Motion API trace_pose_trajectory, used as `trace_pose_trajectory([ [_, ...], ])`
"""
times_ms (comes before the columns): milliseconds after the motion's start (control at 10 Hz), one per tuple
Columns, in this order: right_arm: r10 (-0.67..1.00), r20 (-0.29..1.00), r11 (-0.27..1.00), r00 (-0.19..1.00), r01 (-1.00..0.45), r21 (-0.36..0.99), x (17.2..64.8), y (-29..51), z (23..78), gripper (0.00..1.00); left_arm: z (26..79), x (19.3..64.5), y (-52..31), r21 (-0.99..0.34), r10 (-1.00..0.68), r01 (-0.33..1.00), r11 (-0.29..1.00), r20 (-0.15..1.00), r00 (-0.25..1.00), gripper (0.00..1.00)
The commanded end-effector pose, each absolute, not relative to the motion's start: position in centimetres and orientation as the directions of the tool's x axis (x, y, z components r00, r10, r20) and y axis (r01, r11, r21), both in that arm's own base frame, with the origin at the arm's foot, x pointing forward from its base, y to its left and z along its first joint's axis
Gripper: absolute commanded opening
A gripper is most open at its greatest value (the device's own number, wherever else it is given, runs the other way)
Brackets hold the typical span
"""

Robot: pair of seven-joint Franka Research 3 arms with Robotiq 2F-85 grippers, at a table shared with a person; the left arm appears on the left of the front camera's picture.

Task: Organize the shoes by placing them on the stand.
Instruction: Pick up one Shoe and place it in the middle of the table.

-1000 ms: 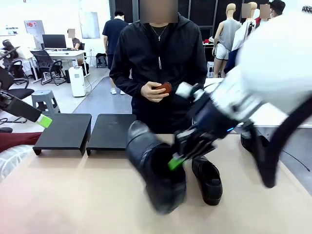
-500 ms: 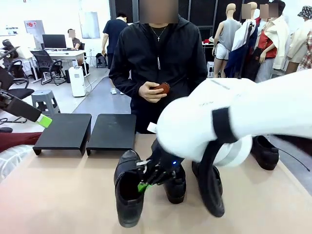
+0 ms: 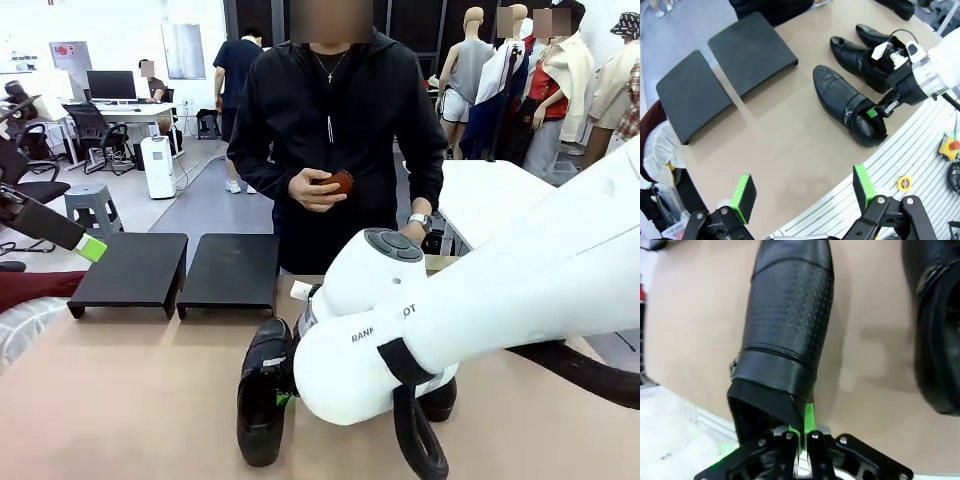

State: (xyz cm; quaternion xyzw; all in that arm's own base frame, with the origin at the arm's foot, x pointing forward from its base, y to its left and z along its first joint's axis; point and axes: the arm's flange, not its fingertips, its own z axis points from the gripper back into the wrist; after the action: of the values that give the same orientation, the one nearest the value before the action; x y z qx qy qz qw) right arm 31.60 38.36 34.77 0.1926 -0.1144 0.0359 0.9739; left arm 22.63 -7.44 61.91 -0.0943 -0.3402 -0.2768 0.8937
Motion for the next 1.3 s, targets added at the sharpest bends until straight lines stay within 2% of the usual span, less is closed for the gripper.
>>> trace_pose_trajectory([
  [0, 0.047, 0.216, 0.931, 0.975, -0.121, 0.344, 32.1, 41.2, 36.0, 0.59, 61.7, 22.6, -7.4, 0.007, -0.426, 0.565, 0.825, 0.664, 0.614, 1.0],
  [100, 0.058, 0.215, 0.932, 0.975, -0.13, 0.337, 32.0, 41.2, 36.1, 1.0, 61.7, 22.6, -7.4, 0.007, -0.426, 0.565, 0.825, 0.664, 0.614, 1.0],
  [600, 0.111, 0.255, 0.941, 0.961, -0.184, 0.283, 31.6, 40.7, 37.8, 1.0, 61.7, 22.6, -7.4, 0.007, -0.426, 0.565, 0.825, 0.664, 0.614, 1.0],
  [800, 0.231, 0.247, 0.944, 0.941, -0.278, 0.178, 31.2, 38.5, 41.4, 1.0, 61.7, 22.6, -7.4, 0.007, -0.426, 0.565, 0.825, 0.664, 0.614, 1.0],
  [1000, 0.284, 0.366, 0.945, 0.886, -0.324, 0.052, 31.7, 33.5, 46.1, 1.0, 61.7, 22.6, -7.4, 0.007, -0.426, 0.565, 0.825, 0.664, 0.614, 1.0],
  [1200, 0.345, 0.367, 0.91, 0.864, -0.403, 0.094, 30.6, 33.0, 47.5, 1.0, 61.7, 22.6, -7.4, 0.007, -0.426, 0.565, 0.825, 0.664, 0.614, 1.0],
])
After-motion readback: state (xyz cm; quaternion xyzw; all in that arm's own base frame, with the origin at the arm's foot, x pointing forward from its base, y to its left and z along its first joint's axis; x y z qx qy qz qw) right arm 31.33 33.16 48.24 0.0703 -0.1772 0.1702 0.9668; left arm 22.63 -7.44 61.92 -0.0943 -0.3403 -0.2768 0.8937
